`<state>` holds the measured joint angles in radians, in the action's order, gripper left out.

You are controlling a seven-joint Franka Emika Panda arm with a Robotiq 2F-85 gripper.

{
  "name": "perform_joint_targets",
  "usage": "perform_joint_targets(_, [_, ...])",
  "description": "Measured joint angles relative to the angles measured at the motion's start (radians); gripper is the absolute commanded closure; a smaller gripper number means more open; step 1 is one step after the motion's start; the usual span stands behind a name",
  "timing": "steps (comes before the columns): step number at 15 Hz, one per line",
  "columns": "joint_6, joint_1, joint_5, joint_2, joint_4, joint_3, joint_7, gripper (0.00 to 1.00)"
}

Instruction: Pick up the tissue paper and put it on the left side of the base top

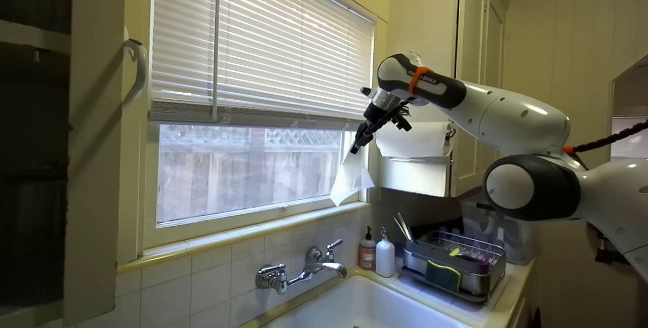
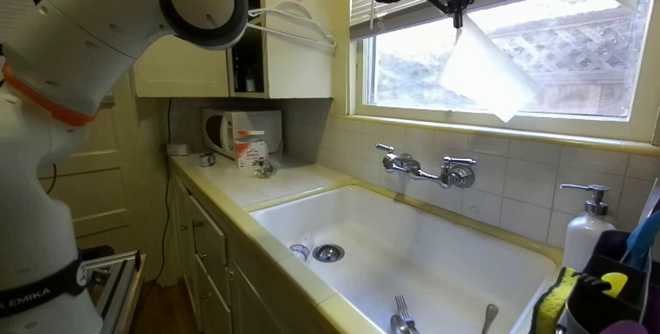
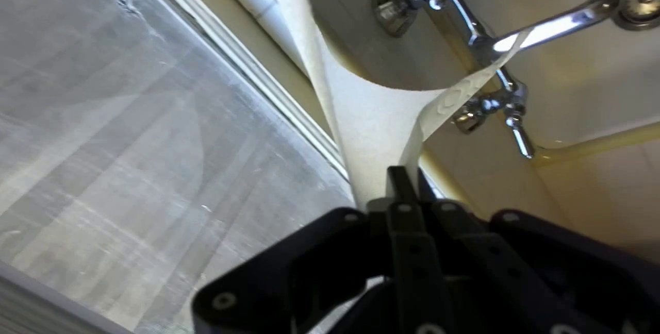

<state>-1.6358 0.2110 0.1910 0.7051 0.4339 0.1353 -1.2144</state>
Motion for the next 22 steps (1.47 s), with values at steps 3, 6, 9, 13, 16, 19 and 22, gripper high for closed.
perform_joint_targets(3, [0.103,-0.007,0.066,-0.012,0.000,0.062,-0.010,0.99])
perform_joint_targets(6, [0.149,-0.008,0.112,-0.012,0.000,0.101,-0.010,0.99])
perform_joint_targets(9, [0.151,-0.003,0.118,-0.012,0.000,0.104,-0.010,1.00])
perform_joint_targets(13, [0.153,-0.029,0.119,-0.004,0.005,0.106,-0.017,1.00])
perform_joint_targets(16, [0.179,-0.142,0.117,0.021,0.024,0.125,-0.031,1.00])
perform_joint_targets(19, [0.245,-0.263,0.117,0.046,0.023,0.146,-0.031,1.00])
perform_joint_targets(22, [0.326,-0.345,0.117,0.069,0.023,0.169,-0.044,1.00])
